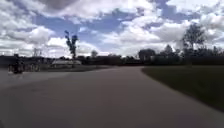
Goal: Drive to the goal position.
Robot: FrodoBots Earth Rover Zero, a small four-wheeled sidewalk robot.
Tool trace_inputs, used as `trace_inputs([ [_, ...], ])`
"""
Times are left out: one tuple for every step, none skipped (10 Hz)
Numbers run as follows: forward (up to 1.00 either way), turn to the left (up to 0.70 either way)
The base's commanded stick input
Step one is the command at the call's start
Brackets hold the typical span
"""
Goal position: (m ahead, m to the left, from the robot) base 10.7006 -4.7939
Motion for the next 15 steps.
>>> trace_inputs([
  [1.00, -0.10],
  [1.00, -0.11],
  [1.00, -0.13],
  [1.00, -0.15],
  [1.00, -0.17],
  [1.00, -0.17],
  [1.00, -0.17],
  [1.00, -0.17],
  [1.00, -0.17],
  [1.00, -0.01],
  [1.00, 0.00],
  [1.00, 0.00],
  [1.00, 0.00],
  [1.00, 0.00],
  [1.00, 0.00],
])
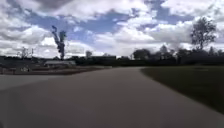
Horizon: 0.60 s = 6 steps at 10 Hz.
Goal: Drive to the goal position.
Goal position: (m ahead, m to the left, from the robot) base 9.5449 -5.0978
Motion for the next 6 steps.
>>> trace_inputs([
  [1.00, 0.00],
  [1.00, 0.00],
  [1.00, 0.00],
  [1.00, 0.00],
  [1.00, 0.00],
  [1.00, 0.00],
])
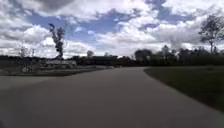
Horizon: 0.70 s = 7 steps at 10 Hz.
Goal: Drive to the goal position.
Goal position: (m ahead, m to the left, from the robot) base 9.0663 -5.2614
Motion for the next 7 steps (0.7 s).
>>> trace_inputs([
  [1.00, -0.01],
  [1.00, -0.03],
  [1.00, -0.09],
  [1.00, -0.14],
  [1.00, -0.15],
  [1.00, -0.15],
  [1.00, -0.15],
])
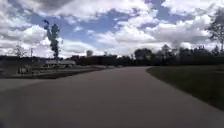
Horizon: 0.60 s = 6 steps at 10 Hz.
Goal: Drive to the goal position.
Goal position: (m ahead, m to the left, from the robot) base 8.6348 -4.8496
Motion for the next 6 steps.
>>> trace_inputs([
  [1.00, -0.15],
  [1.00, -0.15],
  [1.00, -0.15],
  [1.00, -0.15],
  [1.00, -0.15],
  [1.00, -0.15],
])
